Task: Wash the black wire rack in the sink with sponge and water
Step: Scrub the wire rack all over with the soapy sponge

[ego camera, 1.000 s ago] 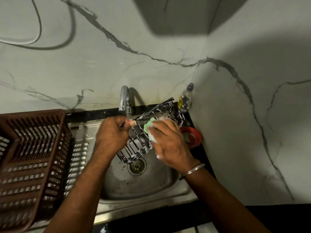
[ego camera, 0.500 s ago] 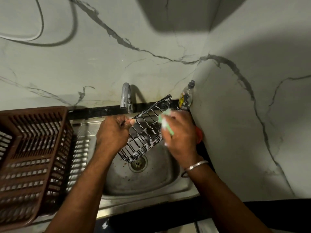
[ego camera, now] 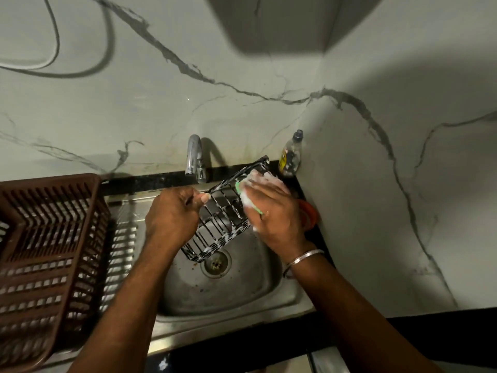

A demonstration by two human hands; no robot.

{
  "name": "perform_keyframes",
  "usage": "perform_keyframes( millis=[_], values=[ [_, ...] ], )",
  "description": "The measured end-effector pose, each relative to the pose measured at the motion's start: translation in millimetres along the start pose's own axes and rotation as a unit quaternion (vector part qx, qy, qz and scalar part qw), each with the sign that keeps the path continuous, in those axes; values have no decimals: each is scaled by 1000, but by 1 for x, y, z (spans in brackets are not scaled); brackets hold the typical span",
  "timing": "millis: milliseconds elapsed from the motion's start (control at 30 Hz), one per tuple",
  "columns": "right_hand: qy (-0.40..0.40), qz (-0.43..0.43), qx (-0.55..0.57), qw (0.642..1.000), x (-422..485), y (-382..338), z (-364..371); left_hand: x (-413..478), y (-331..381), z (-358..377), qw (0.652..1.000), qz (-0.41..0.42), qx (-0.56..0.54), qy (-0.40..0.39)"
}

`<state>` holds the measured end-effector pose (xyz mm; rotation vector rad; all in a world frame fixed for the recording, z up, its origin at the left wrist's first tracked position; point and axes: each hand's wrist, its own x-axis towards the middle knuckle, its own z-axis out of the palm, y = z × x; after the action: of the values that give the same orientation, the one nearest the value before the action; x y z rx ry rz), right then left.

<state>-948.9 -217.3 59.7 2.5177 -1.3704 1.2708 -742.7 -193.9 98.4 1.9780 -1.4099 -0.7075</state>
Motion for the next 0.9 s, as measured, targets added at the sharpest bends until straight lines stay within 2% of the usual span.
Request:
perform_keyframes(
  millis=[100,200,333,467,633,733,833,900],
  values=[
    [70,56,-9,996,17,16,-14,1,-3,2,1000,5,7,-3],
    [44,99,-33,994,25,16,-5,-3,-2,6,1000,10,7,-4],
    [-3,25,20,999,16,12,1,-1,-3,6,1000,10,24,0],
    [31,60,-16,998,-1,8,4,-3,-2,5,1000,5,7,4],
    [62,40,-38,997,-10,16,-4,-2,-5,0,1000,-5,-27,10],
    [35,-11,-49,998,-20,18,-4,-3,-6,-1,999,-16,-43,10],
    [87,21,-49,995,-21,19,-10,-5,-4,1,998,-22,-64,9],
    [88,19,-40,995,-24,14,-11,-5,-5,0,997,-28,-67,12]
  ],
)
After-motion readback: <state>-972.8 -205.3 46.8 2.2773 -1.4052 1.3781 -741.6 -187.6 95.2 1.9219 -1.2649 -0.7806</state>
